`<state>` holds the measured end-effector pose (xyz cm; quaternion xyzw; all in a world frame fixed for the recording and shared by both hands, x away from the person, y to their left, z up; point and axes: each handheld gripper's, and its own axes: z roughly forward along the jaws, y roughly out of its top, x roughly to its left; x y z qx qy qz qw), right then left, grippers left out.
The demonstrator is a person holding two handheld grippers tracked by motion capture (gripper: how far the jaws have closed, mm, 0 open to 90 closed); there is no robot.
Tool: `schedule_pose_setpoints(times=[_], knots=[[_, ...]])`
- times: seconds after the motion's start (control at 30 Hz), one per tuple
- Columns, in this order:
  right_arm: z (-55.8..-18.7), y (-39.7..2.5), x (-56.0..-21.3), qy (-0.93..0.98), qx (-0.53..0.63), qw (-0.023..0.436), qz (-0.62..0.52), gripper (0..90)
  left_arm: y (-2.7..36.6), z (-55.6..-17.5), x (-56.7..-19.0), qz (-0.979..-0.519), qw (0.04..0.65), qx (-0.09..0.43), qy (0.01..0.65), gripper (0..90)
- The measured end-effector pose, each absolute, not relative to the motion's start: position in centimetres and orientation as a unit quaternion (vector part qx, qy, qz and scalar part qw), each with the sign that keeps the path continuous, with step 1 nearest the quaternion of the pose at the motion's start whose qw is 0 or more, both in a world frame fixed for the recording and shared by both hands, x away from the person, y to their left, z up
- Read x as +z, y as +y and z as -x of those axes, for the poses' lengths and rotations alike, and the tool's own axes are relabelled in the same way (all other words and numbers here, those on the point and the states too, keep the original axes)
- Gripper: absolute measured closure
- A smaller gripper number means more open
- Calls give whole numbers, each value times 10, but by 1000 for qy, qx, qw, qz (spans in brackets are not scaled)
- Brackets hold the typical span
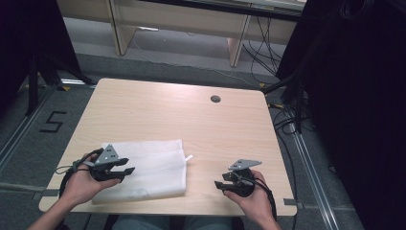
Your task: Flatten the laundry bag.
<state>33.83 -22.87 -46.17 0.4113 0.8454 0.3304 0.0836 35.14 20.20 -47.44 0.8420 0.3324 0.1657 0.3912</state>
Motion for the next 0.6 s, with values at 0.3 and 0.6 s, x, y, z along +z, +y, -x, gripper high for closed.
schedule_pose_setpoints(times=[0.3, 0.6], knots=[[-342, -229, -465, 848, 316, 79, -417, 587, 193, -346, -474, -841, 403, 146, 330, 582], [-337, -202, -461, 872, 294, 47, -389, 886, 202, -333, -469, -882, 339, 97, 314, 860]])
